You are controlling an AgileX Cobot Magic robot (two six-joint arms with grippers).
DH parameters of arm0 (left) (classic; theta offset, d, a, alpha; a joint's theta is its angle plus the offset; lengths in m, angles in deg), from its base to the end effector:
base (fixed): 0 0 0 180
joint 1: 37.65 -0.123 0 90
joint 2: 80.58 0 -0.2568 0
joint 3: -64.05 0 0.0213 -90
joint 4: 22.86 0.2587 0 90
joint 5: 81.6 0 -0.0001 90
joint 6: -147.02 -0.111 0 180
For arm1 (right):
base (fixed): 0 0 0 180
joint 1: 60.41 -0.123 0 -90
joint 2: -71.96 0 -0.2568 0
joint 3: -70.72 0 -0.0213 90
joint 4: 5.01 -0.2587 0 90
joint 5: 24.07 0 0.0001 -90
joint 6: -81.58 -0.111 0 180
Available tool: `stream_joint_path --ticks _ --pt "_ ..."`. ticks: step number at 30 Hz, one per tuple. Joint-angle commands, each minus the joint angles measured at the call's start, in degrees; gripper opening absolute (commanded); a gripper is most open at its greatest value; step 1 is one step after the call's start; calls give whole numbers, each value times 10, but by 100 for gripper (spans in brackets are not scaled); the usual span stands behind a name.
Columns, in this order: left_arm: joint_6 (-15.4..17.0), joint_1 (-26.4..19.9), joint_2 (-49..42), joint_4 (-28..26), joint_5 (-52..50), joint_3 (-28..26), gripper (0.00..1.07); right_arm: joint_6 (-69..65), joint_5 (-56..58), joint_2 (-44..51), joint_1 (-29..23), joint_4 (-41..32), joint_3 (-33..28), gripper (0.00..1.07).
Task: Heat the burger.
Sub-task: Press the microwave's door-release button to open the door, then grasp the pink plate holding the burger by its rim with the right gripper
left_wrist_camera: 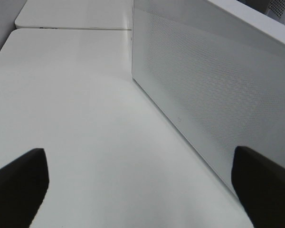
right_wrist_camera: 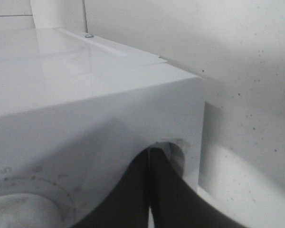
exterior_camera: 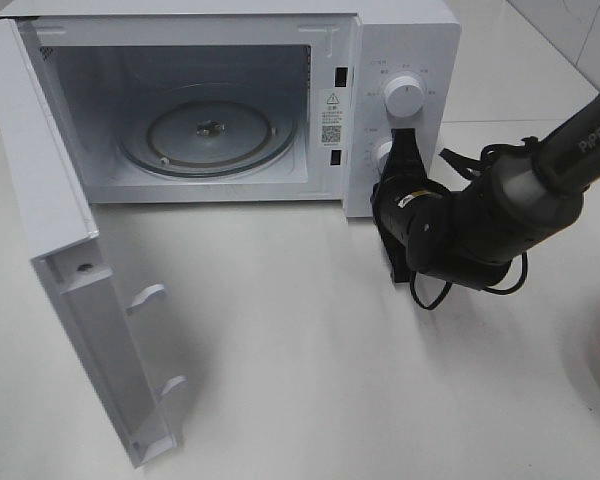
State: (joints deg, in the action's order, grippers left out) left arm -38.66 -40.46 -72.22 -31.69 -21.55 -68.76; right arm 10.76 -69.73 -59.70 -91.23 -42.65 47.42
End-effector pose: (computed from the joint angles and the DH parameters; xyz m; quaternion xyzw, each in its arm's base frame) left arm 0.0473 -0.0125 0.2771 0.0241 0.8433 -0.0374 0.5355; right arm 0.3591 0.1578 0.0457 0.5623 0.6169 0.3880 0.3907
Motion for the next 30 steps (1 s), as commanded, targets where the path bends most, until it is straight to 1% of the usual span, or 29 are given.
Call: stream_joint_path --ticks 1,5,14,17,21,26,30 --pt "2 2 -12 -2 -6 3 100 -5 -37 26 9 34 -1 0" --pt "2 2 -12 -3 -6 3 100 -1 16 42 9 65 -17 0" --pt "2 2 -12 -3 -6 3 100 10 45 70 9 81 -50 0" --pt "2 2 -12 -3 -6 3 100 15 84 83 9 103 -62 0" --pt "2 2 -12 -3 -6 3 100 18 98 94 9 119 -76 0" --pt "2 2 -12 -3 -6 3 100 58 125 117 9 150 -92 0" --pt "2 2 -12 -3 -6 3 100 116 195 142 9 189 -92 0"
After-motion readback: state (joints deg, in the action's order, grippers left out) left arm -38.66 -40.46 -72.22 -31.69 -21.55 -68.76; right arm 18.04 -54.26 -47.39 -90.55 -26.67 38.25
